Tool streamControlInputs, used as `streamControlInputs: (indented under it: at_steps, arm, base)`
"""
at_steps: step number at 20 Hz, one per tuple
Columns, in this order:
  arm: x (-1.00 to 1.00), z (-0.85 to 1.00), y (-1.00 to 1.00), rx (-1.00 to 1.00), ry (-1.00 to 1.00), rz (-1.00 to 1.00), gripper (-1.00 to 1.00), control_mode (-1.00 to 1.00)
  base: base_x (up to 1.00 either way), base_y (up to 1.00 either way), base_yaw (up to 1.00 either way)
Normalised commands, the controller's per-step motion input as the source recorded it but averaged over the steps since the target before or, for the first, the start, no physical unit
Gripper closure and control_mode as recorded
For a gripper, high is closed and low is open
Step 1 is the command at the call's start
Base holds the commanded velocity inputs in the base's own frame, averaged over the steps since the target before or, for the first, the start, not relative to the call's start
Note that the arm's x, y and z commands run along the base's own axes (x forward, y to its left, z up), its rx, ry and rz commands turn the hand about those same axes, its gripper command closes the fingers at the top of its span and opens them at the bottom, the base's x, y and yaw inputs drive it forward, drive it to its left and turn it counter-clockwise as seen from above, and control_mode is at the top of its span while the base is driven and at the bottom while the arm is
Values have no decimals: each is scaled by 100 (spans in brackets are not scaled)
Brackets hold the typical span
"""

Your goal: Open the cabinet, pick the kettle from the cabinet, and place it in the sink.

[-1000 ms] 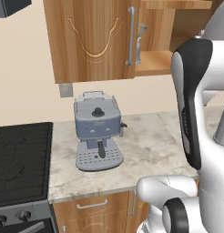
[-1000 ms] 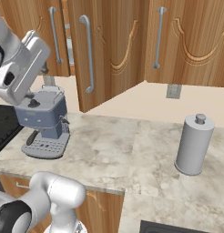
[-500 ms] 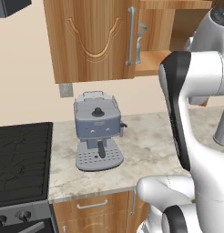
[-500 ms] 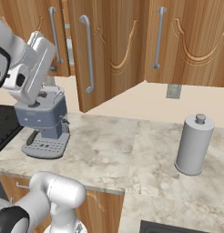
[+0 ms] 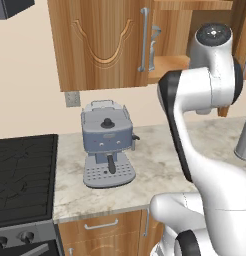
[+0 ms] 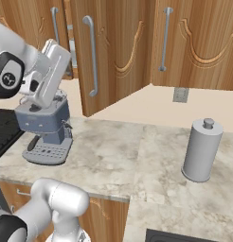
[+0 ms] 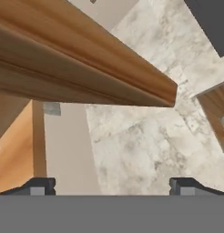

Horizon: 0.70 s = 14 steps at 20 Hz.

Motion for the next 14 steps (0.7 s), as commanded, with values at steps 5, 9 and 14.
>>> streamControlInputs:
  at_steps: [5,9,14]
  arm:
    - [40,-7,-7,0,-4,-28,-100,-100]
    - [30,-6,-13,-1,-10,-25,-100,-100]
    - [30,-11,-14,-2,-7,-18,-100,-100]
  base:
    - [0,0,0]
    - [0,0,0]
    - [0,0,0]
